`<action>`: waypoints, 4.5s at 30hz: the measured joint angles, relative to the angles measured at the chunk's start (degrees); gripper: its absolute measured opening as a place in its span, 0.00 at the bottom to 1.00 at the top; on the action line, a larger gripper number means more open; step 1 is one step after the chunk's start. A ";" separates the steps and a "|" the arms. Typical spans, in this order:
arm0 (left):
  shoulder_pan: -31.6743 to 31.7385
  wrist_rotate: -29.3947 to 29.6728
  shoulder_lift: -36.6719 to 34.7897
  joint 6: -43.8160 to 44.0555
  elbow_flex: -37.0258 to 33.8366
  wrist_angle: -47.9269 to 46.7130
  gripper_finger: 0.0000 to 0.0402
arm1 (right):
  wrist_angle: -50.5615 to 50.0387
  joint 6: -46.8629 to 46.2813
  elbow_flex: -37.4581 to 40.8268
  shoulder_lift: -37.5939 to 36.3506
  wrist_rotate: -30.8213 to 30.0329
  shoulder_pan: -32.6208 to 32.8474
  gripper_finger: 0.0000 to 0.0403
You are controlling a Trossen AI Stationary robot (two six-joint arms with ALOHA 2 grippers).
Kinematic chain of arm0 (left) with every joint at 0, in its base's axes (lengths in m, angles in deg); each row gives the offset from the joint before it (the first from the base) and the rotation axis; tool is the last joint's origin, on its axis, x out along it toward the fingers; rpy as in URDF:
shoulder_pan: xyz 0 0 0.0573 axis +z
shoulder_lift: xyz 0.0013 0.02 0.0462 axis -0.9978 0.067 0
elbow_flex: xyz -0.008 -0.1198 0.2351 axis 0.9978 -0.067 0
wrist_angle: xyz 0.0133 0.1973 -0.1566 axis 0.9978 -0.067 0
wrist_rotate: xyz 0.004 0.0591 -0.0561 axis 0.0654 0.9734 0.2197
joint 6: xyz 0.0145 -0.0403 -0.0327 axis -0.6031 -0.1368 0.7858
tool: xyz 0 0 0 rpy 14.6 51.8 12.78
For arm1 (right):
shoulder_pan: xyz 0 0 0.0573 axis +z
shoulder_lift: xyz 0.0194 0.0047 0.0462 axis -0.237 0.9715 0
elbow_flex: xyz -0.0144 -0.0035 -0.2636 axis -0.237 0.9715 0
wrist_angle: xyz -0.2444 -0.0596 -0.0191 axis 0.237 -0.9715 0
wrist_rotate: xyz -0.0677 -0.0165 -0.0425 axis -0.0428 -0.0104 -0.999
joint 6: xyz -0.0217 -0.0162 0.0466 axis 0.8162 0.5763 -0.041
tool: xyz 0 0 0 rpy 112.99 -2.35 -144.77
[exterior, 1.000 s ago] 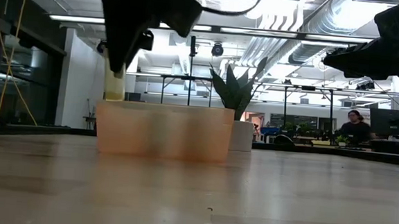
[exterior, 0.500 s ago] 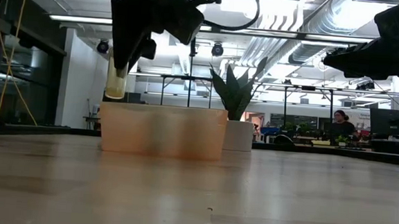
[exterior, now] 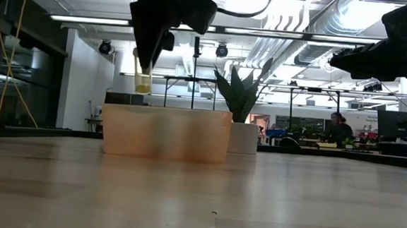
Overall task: Pick and place pill bottles into a basket
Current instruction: Put the orange pill bottle into the orange container, then return to Home Position
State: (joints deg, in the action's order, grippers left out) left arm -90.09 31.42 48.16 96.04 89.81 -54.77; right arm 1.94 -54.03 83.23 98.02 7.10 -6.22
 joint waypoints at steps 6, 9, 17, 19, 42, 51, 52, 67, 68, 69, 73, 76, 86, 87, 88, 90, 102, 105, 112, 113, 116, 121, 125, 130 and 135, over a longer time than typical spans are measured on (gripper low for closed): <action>2.82 1.05 0.60 -0.51 -0.47 0.84 0.41 | -0.02 0.00 -0.02 0.00 0.00 0.00 0.02; 3.90 1.19 0.94 -1.47 -2.01 0.25 0.42 | -0.05 0.01 -0.01 0.00 -0.02 0.00 0.02; 4.32 1.65 0.85 -3.10 -7.38 3.42 0.36 | -0.42 0.02 0.00 0.00 -0.02 0.00 0.02; 4.32 1.69 0.90 -3.24 -8.66 5.49 0.38 | -0.42 0.02 -0.01 0.00 -0.02 0.00 0.02; 4.32 2.85 0.85 -3.01 -16.04 15.56 0.54 | -0.44 0.02 -0.01 0.00 -0.02 0.00 0.02; 4.30 6.71 -0.54 -0.59 -10.77 6.72 0.60 | -0.46 0.85 0.00 0.00 -0.02 0.00 0.02; 4.30 8.00 -1.65 -0.59 -10.23 7.25 0.60 | -0.46 0.85 0.00 0.00 -0.02 0.00 0.02; 0.12 19.07 -35.37 -7.81 -46.45 60.81 0.60 | -1.52 0.15 -0.01 0.00 -0.02 0.00 0.02; 0.12 19.05 -38.33 -7.40 -49.88 63.08 0.60 | -1.35 0.15 -0.01 0.00 -0.02 0.00 0.02; 0.02 19.06 -41.38 -6.66 -53.11 64.96 0.60 | -1.23 0.13 -0.01 0.00 -0.02 0.00 0.02; -2.22 20.64 -53.75 -7.13 -65.66 74.54 0.60 | -1.20 -0.54 0.00 0.00 -0.02 0.00 0.02; -4.89 22.83 -63.38 -9.55 -74.45 83.58 0.60 | -1.18 -2.74 0.00 0.00 -0.02 0.00 0.02; -9.78 24.82 -84.08 -17.56 -91.44 95.62 0.41 | -0.24 -4.76 0.00 0.00 -0.02 0.00 0.02; -9.62 25.29 -85.18 -18.05 -91.62 94.36 0.37 | 0.01 -4.76 0.00 0.00 -0.02 0.00 0.02; -9.56 25.67 -86.28 -18.29 -91.71 93.01 0.32 | 0.30 -4.77 -0.02 0.00 -0.02 0.00 0.02; -9.59 25.80 -88.66 -18.94 -91.73 90.12 0.22 | 1.27 -5.56 0.00 0.00 -0.02 0.00 0.02; -9.56 23.50 -101.73 -20.95 -99.86 94.19 0.17 | 4.51 -2.91 -0.02 -0.04 -1.67 0.00 0.02; -9.56 23.46 -102.27 -25.44 -99.84 97.81 0.11 | 7.27 -1.63 0.00 -0.09 -1.74 0.00 0.02; -9.52 28.75 -103.14 -29.62 -99.84 98.45 0.10 | 9.88 0.50 -0.02 -0.15 -1.77 0.00 0.02; -9.31 30.20 -103.47 -29.74 -99.86 98.75 0.12 | 9.88 0.49 -0.02 -0.15 -1.75 0.00 0.02; -7.02 27.66 -104.67 -28.30 -99.86 99.45 0.10 | 9.90 1.58 0.00 -0.15 -1.42 0.00 0.02; -0.82 19.80 -104.98 -19.70 -99.86 89.24 0.05 | 10.25 -0.55 -0.02 -0.17 2.72 -2.10 0.02; 3.01 13.92 -105.00 -16.45 -99.86 86.27 0.11 | 8.09 -3.02 0.00 0.00 12.73 -6.95 0.01; 6.87 8.75 -105.39 -16.40 -99.89 86.53 0.06 | 8.98 -5.52 0.00 0.02 20.22 -15.82 0.00; 9.64 3.66 -105.37 -15.69 -99.89 85.29 0.07 | 4.58 -10.38 0.00 0.07 29.62 -23.60 0.00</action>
State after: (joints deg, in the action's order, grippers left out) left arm -80.45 35.09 -57.22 80.35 -10.08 30.52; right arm 6.52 -64.41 83.23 98.08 36.73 -29.82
